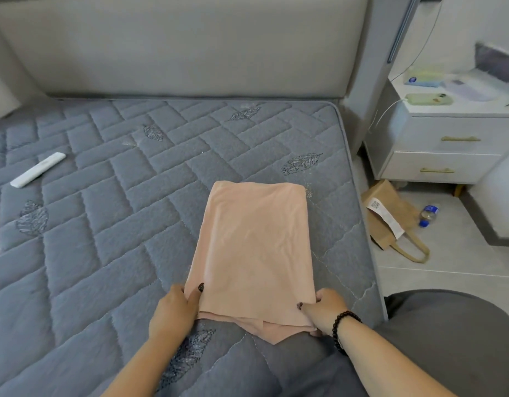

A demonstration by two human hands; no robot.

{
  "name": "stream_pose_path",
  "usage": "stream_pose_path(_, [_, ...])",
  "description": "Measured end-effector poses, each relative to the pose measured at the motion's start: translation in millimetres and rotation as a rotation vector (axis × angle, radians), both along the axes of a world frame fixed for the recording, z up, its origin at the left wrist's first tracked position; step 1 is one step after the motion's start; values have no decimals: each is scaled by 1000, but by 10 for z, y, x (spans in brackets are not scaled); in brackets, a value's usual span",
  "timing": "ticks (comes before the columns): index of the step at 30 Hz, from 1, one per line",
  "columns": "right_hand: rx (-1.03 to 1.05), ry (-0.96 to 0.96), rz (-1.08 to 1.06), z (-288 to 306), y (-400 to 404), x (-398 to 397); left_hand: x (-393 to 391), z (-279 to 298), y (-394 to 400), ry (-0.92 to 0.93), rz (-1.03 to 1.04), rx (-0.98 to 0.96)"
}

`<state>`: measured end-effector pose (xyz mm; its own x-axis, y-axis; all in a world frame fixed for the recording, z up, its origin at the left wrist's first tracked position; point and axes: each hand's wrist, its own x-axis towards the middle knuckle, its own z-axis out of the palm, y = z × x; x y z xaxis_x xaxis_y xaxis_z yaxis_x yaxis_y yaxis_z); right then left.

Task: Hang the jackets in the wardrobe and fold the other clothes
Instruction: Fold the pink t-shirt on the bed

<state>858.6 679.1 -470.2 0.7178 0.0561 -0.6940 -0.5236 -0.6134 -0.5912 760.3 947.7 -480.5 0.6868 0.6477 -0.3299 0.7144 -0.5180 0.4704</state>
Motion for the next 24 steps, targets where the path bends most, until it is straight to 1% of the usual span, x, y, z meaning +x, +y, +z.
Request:
stream_pose_path(3, [27, 31, -40, 24, -47, -4, -93, 118, -46, 5, -65, -60])
stream_pose_path(5, [-6, 3, -30, 62, -118, 9, -153, 210, -120, -11, -95, -87])
stream_pose_path(8, [-147, -72, 134, 166, -271, 65, -236, 343, -284, -49, -139, -144])
stream_pose_path(10, [-162, -81, 170, 270, -384, 95, -274, 416, -406, -79, -142, -214])
stream_pose_path(12, [-65, -58, 114, 375, -494, 105, -302, 475, -518, -122, -110, -253])
stream_pose_path(14, [32, -22, 42, 503, -595, 98, -305, 537, -598, -172, -35, -294])
stream_pose_path(18, [142, 11, -9, 718, -735, 90, -240, 668, -597, -244, 95, -387])
stream_pose_path(22, [337, 37, -138, 873, -733, 215, -59, 806, -463, -378, 163, -699])
stream_pose_path(24, [439, 61, -222, 941, -681, 348, 89, 866, -391, -440, 233, -799])
